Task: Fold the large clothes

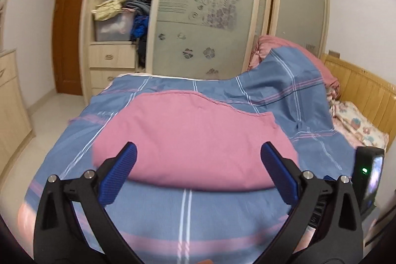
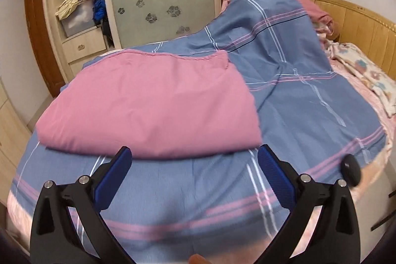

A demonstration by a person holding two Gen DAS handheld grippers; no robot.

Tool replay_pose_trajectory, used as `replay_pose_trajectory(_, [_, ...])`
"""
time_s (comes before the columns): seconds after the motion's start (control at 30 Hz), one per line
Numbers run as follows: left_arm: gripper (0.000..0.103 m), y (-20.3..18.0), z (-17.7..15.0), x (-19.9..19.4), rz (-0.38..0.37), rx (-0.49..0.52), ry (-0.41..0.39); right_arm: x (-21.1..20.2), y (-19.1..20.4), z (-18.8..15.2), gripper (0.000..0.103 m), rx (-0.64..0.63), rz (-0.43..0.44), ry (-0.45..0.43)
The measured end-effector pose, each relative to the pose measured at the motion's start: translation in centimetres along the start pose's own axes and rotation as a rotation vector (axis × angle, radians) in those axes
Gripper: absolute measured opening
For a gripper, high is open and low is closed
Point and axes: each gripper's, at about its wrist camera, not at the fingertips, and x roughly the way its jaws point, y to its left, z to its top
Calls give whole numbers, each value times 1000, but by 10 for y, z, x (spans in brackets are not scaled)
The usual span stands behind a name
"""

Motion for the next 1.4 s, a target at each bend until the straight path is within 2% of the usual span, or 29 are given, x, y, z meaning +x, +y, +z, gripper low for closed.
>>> replay_pose_trajectory(0.13, [101, -15, 2, -55, -41, 26, -7, -60, 14, 1, 102, -70, 42, -75])
replay_pose_trajectory(0.27, [101, -34, 4, -100, 46, 86, -67, -114, 21, -4, 102, -94, 68, -174])
replay_pose_trajectory(0.43, [101, -50, 2, -127, 92, 119, -89, -155, 27, -7, 102, -126, 62, -246])
replay_pose_trajectory(0.73, [101, -57, 1, -146, 104, 134, -105, -184, 28, -10, 102, -149, 61, -287])
replay_pose_trajectory(1.4, [101, -49, 1, -146, 93, 140, -90, -191, 32, -12, 102, -157, 67, -280])
